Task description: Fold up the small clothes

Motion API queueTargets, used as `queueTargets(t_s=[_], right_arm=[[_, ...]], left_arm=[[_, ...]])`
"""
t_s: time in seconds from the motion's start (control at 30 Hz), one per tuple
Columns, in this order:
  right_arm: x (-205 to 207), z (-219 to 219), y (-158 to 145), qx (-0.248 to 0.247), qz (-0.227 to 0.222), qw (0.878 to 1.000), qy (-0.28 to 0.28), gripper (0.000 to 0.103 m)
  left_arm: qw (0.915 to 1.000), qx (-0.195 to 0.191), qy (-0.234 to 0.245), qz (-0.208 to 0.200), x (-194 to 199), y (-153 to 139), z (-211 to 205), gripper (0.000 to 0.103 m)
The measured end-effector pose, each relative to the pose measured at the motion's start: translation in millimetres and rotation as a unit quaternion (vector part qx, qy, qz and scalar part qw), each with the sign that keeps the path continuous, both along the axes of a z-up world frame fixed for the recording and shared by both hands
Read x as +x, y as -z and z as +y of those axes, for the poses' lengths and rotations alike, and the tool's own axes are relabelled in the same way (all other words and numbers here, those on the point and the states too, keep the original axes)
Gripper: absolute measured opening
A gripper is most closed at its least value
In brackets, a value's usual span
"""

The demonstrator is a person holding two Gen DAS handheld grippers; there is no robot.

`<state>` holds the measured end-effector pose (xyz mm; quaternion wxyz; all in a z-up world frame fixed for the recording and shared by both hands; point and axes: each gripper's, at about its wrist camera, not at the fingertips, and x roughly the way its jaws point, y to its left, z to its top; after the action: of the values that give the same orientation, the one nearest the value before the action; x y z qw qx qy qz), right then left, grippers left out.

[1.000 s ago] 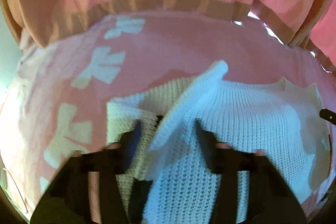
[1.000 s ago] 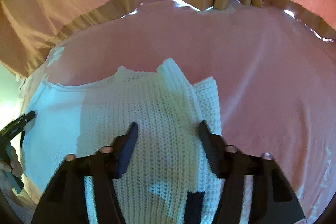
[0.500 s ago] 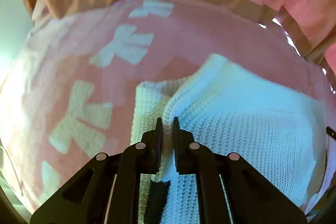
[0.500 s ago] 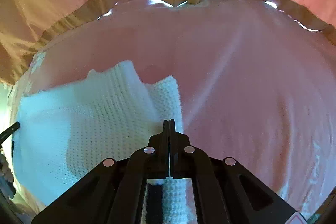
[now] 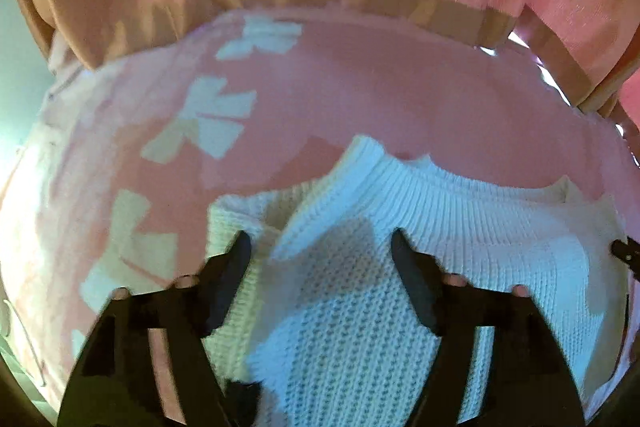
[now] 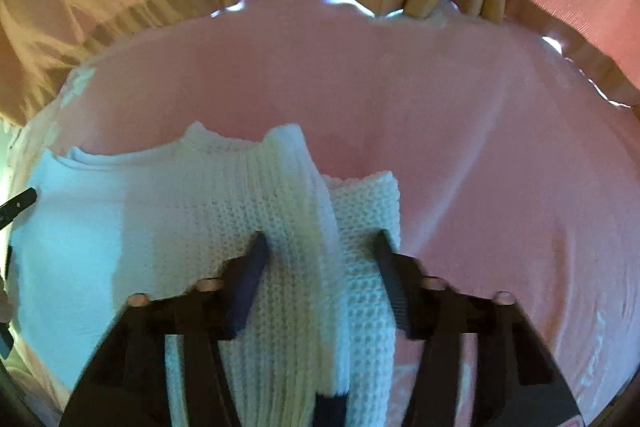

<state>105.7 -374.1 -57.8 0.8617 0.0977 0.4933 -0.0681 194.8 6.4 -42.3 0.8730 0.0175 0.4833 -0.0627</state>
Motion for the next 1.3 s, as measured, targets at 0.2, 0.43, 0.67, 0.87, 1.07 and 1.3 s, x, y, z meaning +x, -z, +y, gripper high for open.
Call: queueTargets(t_s=[0.2,0.43,0.67,0.87,1.07,1.3], right_arm=[[-25.0,-2.5,-49.9,0.039,-0.076,0.996,-0.013,0.008],[-11.0,-25.1,-1.0,0.033,0.005,0.999,0.003,0.008],[-30.9,1.1,-65.9,0.044,-0.104,0.994,-0.012,0.013],[3.8,17.2,-1.2,0.014,0.023,1.0,-0.008,0.004],[-9.9,18.4,-27.7,0.011,-0.023,1.0,-0.014,0.004],[-23.2,23.3,-23.8,0.012,-0.008,1.0,-0.016,0.009]], left_arm=[[0.9995,-0.011,-0.027,-0.014,-2.8,-13.1,18.0,0.007],[0.9993,0.034,-0.017,0.007,1.3,5.4,15.1,0.008],[0.9982,-0.026,0.006,-0.054,-21.3,-39.5,-0.7,0.011],[0.9993,0.036,0.01,-0.007,-5.1,-0.3,-19.8,0.012],[0.9988,0.044,0.012,-0.018,-10.7,-1.0,-17.1,0.012],[0.9981,0.054,0.017,-0.026,-16.4,-5.0,-18.8,0.012]])
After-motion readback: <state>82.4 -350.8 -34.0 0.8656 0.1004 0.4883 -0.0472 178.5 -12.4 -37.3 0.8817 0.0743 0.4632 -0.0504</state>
